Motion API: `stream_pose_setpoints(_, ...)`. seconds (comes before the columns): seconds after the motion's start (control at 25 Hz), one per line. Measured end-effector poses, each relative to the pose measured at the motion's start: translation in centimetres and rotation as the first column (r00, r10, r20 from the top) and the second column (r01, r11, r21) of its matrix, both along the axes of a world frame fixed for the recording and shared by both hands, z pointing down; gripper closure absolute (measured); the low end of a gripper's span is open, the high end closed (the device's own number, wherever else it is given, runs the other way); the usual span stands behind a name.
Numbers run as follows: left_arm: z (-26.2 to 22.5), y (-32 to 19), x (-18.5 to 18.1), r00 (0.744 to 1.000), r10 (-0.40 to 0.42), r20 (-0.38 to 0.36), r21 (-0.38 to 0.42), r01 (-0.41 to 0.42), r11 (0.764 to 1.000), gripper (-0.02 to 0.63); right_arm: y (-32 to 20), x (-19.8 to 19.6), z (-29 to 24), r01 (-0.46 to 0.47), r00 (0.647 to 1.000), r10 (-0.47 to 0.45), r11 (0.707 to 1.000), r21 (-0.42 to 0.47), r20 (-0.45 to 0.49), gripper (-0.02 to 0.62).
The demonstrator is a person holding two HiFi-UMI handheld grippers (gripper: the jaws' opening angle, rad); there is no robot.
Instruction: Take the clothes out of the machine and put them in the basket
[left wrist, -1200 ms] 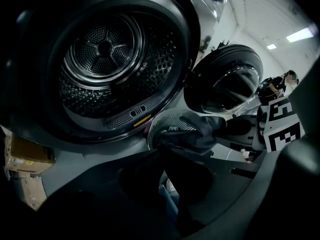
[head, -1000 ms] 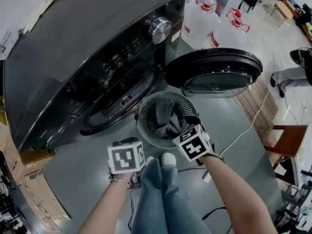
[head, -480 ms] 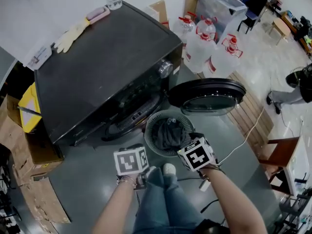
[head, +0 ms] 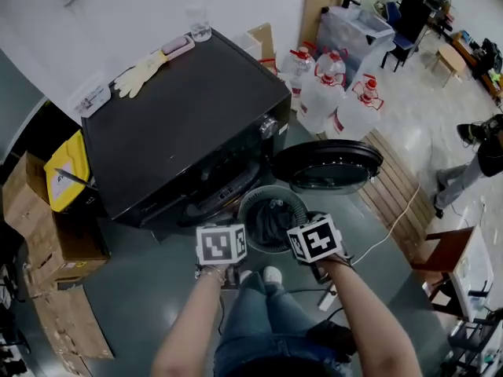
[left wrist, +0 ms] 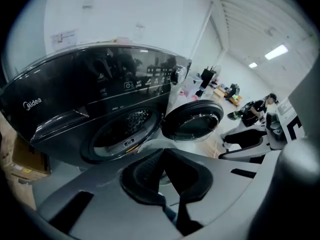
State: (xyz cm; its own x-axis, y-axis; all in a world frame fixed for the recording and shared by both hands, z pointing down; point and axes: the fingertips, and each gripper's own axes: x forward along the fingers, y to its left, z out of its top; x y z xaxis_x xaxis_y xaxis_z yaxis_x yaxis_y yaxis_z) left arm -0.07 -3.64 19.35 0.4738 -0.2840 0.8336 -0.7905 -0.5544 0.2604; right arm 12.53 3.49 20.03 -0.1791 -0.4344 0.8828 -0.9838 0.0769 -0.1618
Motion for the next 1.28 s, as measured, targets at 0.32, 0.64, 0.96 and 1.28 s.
stream_pose_setpoints(0.32,-6.1,0.0,1.5,0.989,0.082,-0.123,0.161,-0.061,0.985,0.601,0.2,-0.7,-5.9,0.034,0.999,-0.035,0.995,0.095,0.009,0.233)
stream_pose_setpoints(0.64,-10.6,-0.2,2.1,0.972,0.111,-0.205,0.273,-0.052,0.961,0.601,0.6,0.9,-9.3,-0.052,0.998,0.047,0.983,0.179,0.031,0.233)
stream_pose_setpoints(0.96,-12.3,-0.1,1.0,0.954,0.152,-0.256,0.296,-0.073,0.952,0.601,1.7,1.5,-11.6,-0.174,0.985,0.165,0.954,0.242,0.057,0.235)
stream_pose_setpoints(1.28,-16.5,-0.1,-1.2,0.920,0.308,-0.241,0.427,-0.185,0.885,0.603,2.7,-1.7,-15.9,-0.206,0.970,0.240,0.894,0.397,-0.038,0.247)
